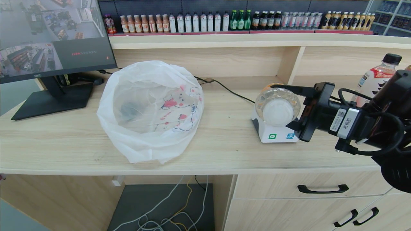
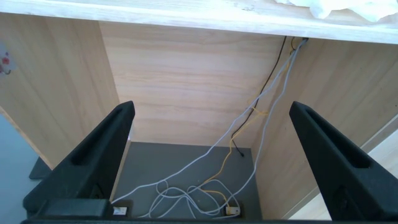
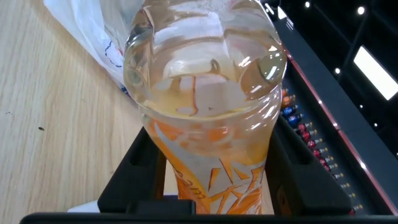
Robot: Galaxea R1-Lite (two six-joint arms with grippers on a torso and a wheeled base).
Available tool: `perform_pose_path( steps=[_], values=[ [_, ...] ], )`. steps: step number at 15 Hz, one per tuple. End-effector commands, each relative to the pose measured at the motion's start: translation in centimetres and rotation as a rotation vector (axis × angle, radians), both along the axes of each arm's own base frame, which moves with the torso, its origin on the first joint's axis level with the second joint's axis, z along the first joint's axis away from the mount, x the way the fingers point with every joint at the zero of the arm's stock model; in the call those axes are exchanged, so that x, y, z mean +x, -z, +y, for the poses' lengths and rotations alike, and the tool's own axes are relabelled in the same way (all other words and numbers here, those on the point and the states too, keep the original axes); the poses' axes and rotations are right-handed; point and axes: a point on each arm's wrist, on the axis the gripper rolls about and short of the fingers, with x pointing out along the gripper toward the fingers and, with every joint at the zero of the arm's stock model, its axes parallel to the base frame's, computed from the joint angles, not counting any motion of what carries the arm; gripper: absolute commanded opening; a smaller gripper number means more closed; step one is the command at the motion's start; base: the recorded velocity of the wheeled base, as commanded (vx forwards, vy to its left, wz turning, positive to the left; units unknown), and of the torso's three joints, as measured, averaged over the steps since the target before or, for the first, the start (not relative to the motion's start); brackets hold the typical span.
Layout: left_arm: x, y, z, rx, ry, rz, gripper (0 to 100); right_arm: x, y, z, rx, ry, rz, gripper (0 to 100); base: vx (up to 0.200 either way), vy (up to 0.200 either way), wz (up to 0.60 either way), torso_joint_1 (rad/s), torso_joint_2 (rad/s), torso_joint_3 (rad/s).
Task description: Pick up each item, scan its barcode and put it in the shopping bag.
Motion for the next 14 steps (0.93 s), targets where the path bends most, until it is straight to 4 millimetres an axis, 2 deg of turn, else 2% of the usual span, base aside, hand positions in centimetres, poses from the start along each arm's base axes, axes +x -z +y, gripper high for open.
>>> perform_pose_path(
  steps=[1, 9, 12, 14],
  values=[
    [0.0, 0.0, 0.0, 0.0, -0.001, 0.0, 100, -0.1, -0.2, 0.0, 0.004, 0.0, -0.004, 0, 0.0, 0.0, 0.0, 0.0, 0.0, 0.0],
    [0.0, 0.0, 0.0, 0.0, -0.001, 0.0, 100, -1.6, -1.6, -0.4, 0.056, 0.035, 0.006, 0, 0.0, 0.0, 0.0, 0.0, 0.0, 0.0],
    [0.0, 0.0, 0.0, 0.0, 0.001, -0.002, 100, -2.5, -2.8, -0.7, 0.122, 0.072, 0.025, 0, 0.0, 0.0, 0.0, 0.0, 0.0, 0.0],
    [0.0, 0.0, 0.0, 0.0, -0.001, 0.0, 100, -3.0, -2.5, -0.7, 0.213, 0.09, 0.087, 0, 0.0, 0.0, 0.0, 0.0, 0.0, 0.0]
  ],
)
